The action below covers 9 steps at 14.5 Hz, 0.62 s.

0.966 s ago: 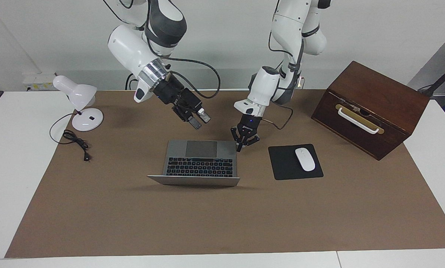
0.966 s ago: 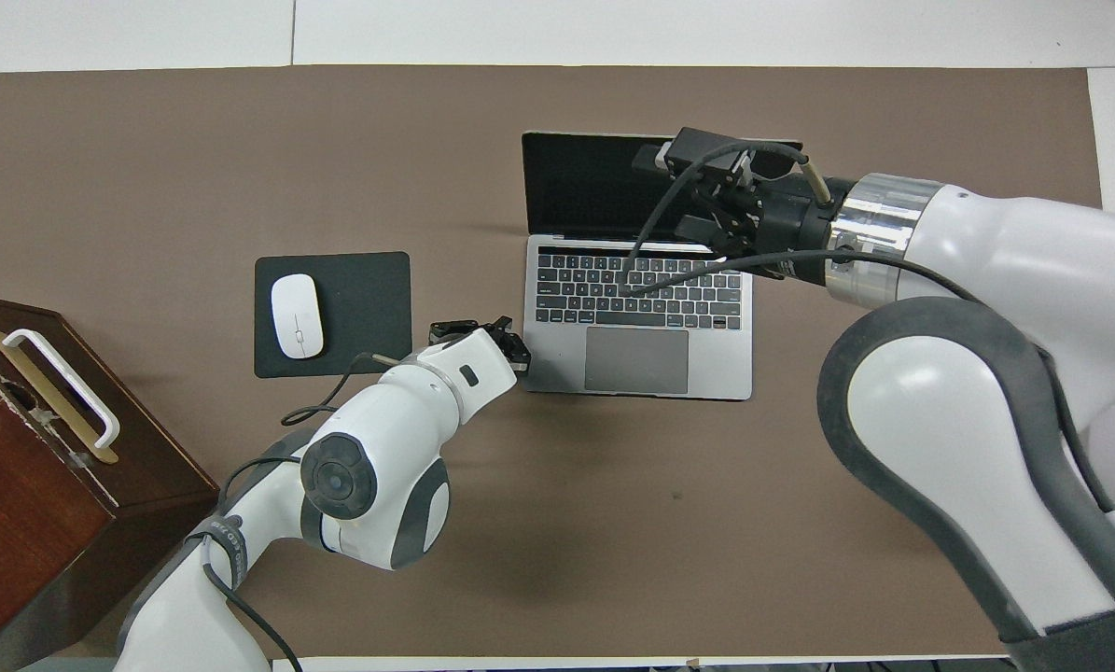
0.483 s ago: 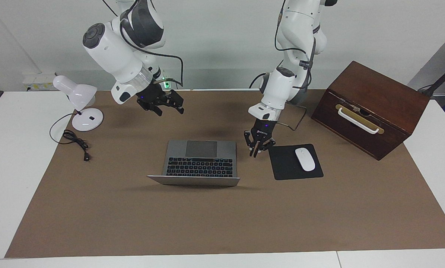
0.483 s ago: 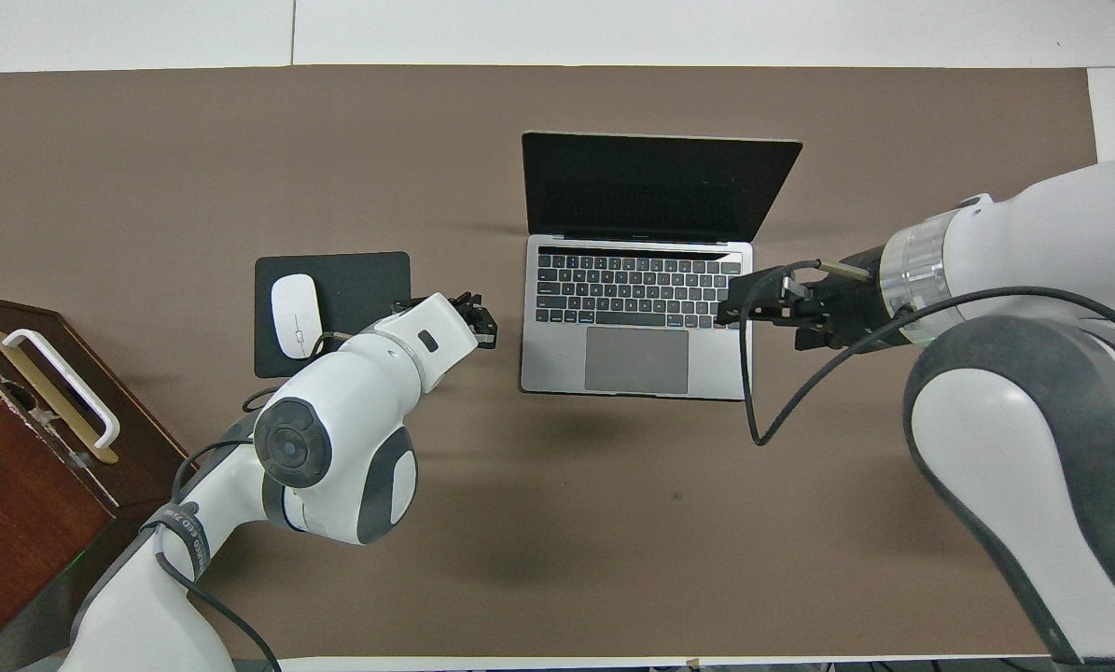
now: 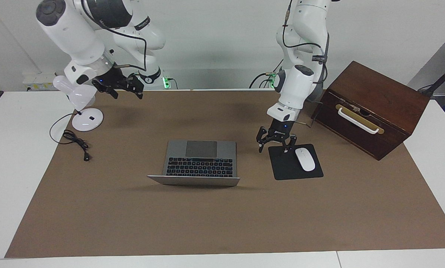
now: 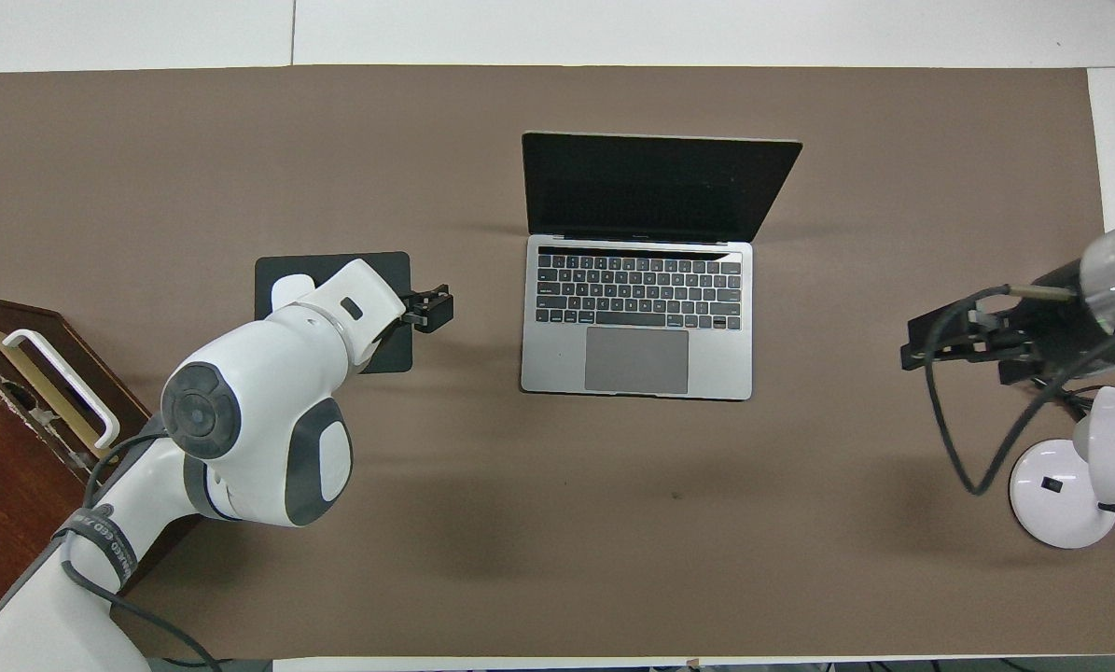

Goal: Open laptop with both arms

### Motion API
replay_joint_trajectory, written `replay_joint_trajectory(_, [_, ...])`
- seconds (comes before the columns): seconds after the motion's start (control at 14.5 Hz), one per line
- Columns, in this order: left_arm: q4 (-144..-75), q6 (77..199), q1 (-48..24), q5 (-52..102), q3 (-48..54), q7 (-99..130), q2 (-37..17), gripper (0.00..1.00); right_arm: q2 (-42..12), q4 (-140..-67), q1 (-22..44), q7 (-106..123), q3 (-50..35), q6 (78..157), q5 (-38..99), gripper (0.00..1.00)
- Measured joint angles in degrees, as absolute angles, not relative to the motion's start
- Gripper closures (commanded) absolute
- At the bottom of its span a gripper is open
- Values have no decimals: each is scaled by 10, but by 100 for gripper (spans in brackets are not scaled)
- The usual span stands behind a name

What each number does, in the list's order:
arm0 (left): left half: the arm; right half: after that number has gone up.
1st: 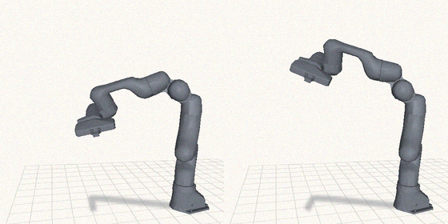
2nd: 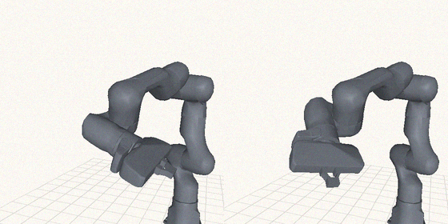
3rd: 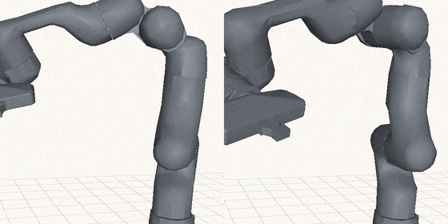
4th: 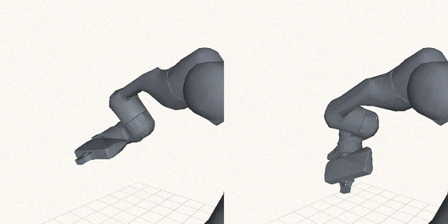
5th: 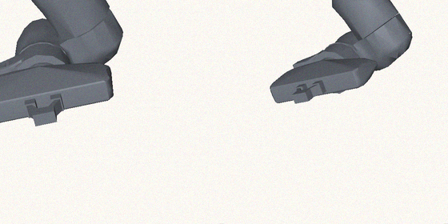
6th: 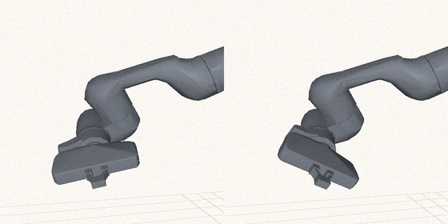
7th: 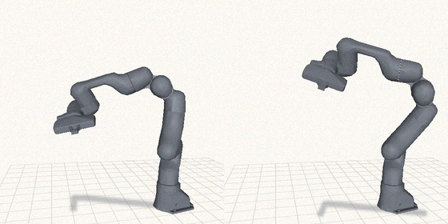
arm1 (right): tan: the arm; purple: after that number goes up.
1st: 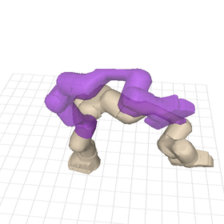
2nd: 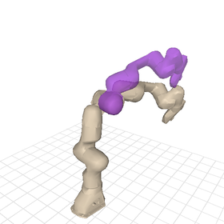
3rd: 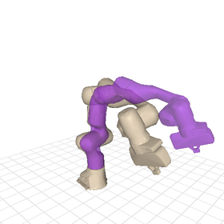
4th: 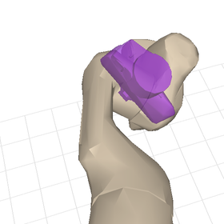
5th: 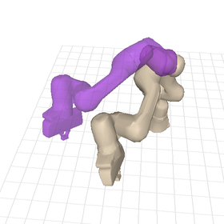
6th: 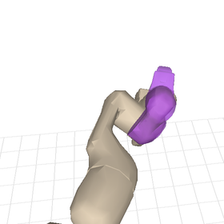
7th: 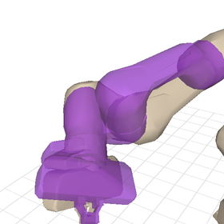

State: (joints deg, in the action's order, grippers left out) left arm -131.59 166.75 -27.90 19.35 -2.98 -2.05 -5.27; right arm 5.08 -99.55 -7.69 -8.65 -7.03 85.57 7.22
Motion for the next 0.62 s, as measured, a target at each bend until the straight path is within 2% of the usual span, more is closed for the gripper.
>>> replay_joint_trajectory(0.21, [-1316,1665,-250,194,-31,-20,-48,0,56,-981,-87,-53,-58,875,18,0])
replay_joint_trajectory(0.48, [-1312,1665,-193,194,-32,-20,-47,0,56,-977,-86,-21,-59,959,-38,0])
replay_joint_trajectory(0.62, [-1296,1632,-157,194,-32,-20,-46,0,54,-979,-86,-17,-58,962,-39,0])
